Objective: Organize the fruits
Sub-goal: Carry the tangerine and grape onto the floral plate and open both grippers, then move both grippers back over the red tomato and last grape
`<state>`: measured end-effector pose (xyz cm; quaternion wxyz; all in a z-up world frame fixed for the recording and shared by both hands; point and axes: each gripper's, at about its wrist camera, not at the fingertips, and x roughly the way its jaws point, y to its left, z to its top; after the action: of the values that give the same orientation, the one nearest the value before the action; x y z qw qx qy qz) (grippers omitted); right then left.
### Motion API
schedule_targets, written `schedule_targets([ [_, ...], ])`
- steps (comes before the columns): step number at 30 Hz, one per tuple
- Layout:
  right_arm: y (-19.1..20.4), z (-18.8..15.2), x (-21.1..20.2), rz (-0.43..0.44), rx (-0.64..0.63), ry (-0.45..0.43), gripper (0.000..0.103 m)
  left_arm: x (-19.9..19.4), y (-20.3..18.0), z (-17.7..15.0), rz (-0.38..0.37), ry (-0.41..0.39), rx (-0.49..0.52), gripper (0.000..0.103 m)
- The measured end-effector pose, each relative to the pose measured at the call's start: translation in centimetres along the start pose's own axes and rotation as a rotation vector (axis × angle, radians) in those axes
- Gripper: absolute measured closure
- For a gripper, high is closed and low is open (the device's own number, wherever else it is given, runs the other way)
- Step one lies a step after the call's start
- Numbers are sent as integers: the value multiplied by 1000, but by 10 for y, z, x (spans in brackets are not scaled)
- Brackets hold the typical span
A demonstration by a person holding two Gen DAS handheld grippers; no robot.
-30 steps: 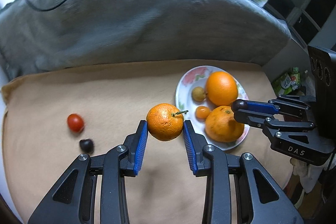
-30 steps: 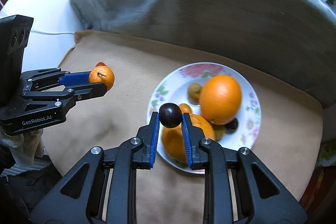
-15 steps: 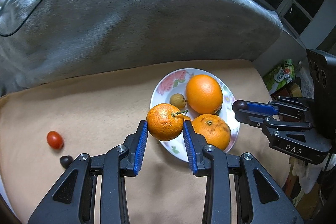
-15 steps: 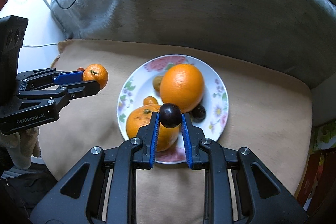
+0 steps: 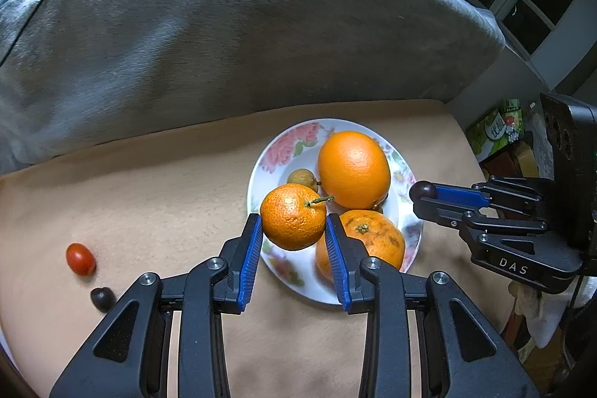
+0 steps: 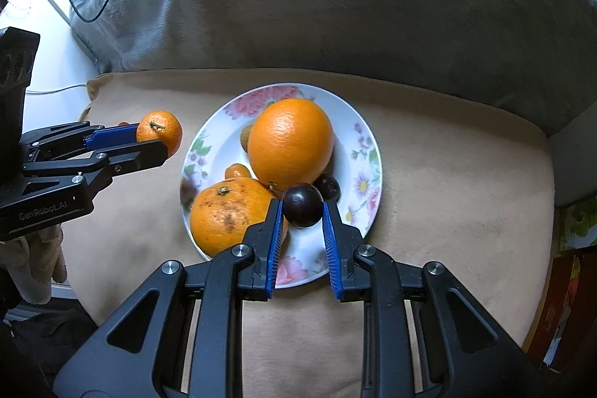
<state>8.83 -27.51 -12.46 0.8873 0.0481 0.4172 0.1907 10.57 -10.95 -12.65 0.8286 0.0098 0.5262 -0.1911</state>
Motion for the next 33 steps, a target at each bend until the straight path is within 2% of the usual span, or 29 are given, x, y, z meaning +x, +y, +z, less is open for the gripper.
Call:
schedule_targets([
  [20, -3, 0, -1, -8, 3, -3, 80, 5, -11, 7, -18, 7, 20, 69],
  [21, -2, 0, -1, -10, 3, -2, 78, 5, -12, 7, -17, 7, 22, 69],
  [25, -3, 0, -3, -20, 4, -20, 56, 3, -12, 8, -15, 0, 24, 69],
  [27, -3, -1, -5, -20, 5, -23, 55, 2, -12, 9, -11, -5, 25, 68],
  [29, -4, -3, -7, -25, 6, -24, 55, 1, -12, 10, -7, -9, 23, 62],
  [31, -5, -4, -8, -29, 7, -25, 55, 0, -12, 10, -5, -14, 20, 60],
  [33, -5, -5, -8, -32, 8, -25, 53, -2, -12, 10, -4, -19, 21, 53],
])
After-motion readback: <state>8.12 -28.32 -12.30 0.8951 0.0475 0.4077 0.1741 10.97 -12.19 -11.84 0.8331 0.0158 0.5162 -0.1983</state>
